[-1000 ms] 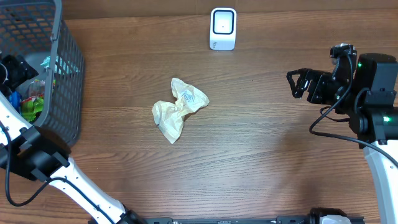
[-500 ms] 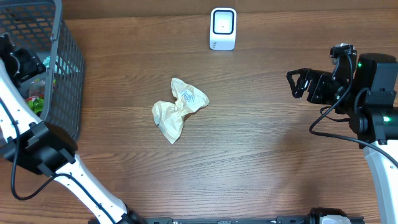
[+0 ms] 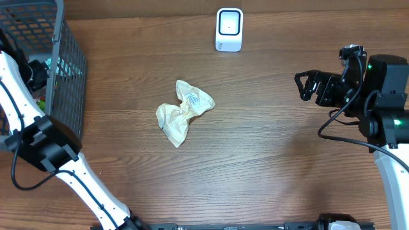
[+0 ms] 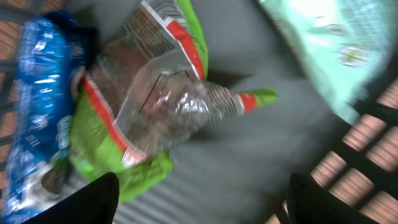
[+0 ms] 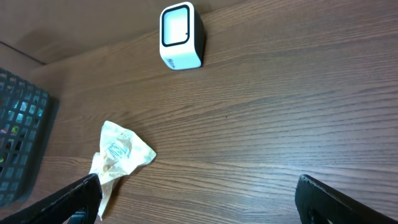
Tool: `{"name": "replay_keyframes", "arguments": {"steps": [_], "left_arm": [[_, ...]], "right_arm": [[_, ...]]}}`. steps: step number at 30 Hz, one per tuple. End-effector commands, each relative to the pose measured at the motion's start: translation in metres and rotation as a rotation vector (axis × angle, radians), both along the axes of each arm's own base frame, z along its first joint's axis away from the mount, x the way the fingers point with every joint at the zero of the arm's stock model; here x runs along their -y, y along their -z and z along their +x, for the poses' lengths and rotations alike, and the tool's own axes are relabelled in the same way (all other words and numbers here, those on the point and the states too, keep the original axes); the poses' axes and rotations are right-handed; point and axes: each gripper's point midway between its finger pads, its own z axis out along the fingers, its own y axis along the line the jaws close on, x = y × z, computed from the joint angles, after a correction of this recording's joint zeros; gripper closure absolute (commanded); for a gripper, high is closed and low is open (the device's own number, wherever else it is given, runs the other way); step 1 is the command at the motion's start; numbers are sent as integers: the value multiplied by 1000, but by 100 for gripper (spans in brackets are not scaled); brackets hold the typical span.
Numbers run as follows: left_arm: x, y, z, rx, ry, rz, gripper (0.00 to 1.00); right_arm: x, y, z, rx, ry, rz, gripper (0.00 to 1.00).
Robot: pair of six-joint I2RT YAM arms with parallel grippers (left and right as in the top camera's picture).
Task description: Scan the item barcode
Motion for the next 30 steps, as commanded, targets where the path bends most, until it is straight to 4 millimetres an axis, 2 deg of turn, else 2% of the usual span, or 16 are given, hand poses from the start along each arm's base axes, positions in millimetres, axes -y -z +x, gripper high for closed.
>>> {"name": "replay_keyframes", "arguments": {"steps": [1, 7, 9, 10, 11, 12, 13, 14, 17, 20, 24, 29, 30], "left_arm": [[-14, 31, -6, -77, -39, 26, 22], [-18, 80, -8, -158, -6, 3, 22], [-17, 92, -10, -176, -4, -9, 25], [-17, 96, -10, -181, -4, -13, 30], [-17, 99, -10, -185, -4, -16, 43], [-17, 101, -10, -188, -3, -18, 64], [-17, 102, -10, -189, -4, -20, 90], [-16, 102, -10, -187, -9, -23, 96], [-12, 98, -9, -174, -20, -41, 96], [-5, 83, -4, -137, -22, -70, 96], [-4, 37, 1, -50, -76, -52, 96], [12, -59, 13, 177, -45, -30, 96], [17, -89, 9, 229, -38, -10, 96]], "right_arm": [[1, -11, 4, 30, 3, -3, 0], [1, -10, 3, 25, 3, -2, 0], [1, -10, 3, 26, 3, -2, 0], [1, -10, 3, 27, 3, -2, 0], [1, -10, 3, 27, 3, -2, 0], [1, -10, 3, 27, 3, -2, 0], [1, -10, 3, 26, 3, -2, 0], [1, -10, 3, 26, 3, -2, 0], [1, -10, 3, 27, 3, -2, 0], [1, -10, 3, 27, 3, -2, 0], [1, -11, 4, 29, 3, -2, 0], [1, -11, 4, 29, 3, -2, 0], [1, -11, 4, 29, 3, -2, 0]]}}
